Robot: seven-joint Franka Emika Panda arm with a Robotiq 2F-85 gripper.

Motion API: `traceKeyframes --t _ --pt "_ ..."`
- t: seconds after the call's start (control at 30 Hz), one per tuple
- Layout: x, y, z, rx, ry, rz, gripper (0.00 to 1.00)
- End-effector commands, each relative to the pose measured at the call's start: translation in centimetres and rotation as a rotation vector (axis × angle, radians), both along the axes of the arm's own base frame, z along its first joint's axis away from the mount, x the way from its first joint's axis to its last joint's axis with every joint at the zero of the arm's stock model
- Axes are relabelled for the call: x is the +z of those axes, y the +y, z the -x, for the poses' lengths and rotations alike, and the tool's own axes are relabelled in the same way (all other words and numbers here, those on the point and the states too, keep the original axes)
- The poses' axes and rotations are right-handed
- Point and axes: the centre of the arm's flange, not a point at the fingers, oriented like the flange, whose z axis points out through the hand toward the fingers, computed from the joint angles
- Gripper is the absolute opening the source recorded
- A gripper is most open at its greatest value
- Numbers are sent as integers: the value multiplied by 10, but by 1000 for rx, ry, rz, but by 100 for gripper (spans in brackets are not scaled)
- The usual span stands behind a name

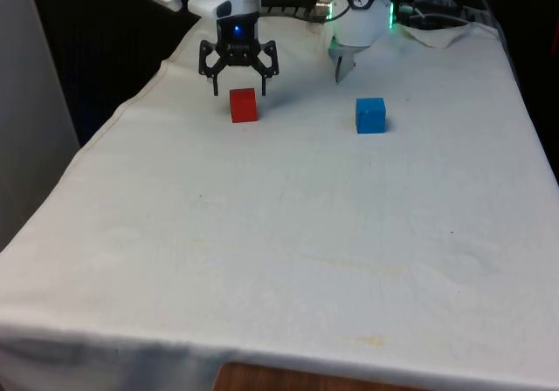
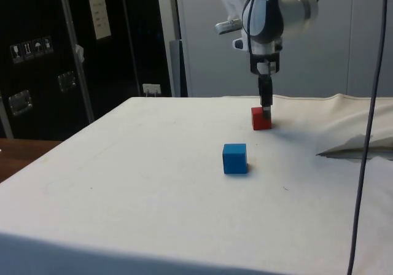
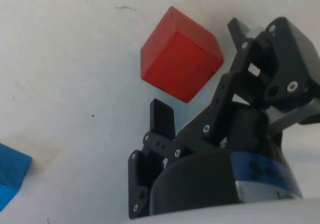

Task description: Stack the two cubes.

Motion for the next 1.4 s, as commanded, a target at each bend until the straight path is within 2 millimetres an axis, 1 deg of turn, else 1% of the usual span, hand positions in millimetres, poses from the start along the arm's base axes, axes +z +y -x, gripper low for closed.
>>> traceKeyframes --t 0.0,0.13,0.17,0.2,0.3,0.4,0.43,0.47,0.63,0.67,0.73,0.77,0.83,0.87,0.97,1.0,1.03,1.07,1.3,1.33,1.37 --pt "6 3 -2 6 -14 -27 100" --pt "4 1 -4 9 -6 -44 100" --pt "0 -2 -2 6 10 -26 100" --pt "2 0 -5 9 -3 -47 100" --pt "-1 0 -8 10 -1 -49 100" --pt "-6 1 -9 12 3 -47 100" --pt "-8 -3 -7 8 22 -36 100" --pt "-7 1 -10 11 2 -46 100" --pt "-13 -1 -11 10 6 -41 100" --pt "-13 -1 -11 10 7 -41 97" --pt "-18 -3 -9 5 31 -31 80" --pt "-13 0 -10 9 8 -42 80" --pt "-14 0 -10 9 9 -42 58" --pt "-14 -1 -10 8 9 -41 35" --pt "-14 -1 -10 7 8 -42 0" --pt "-14 -1 -10 7 8 -42 1" --pt "-18 -3 -9 5 32 -32 1" --pt "-14 -1 -10 7 8 -42 1" --pt "-12 -2 -11 7 12 -42 1" --pt "-17 -3 -10 5 28 -32 1" --pt "-12 -1 -11 7 14 -43 1"
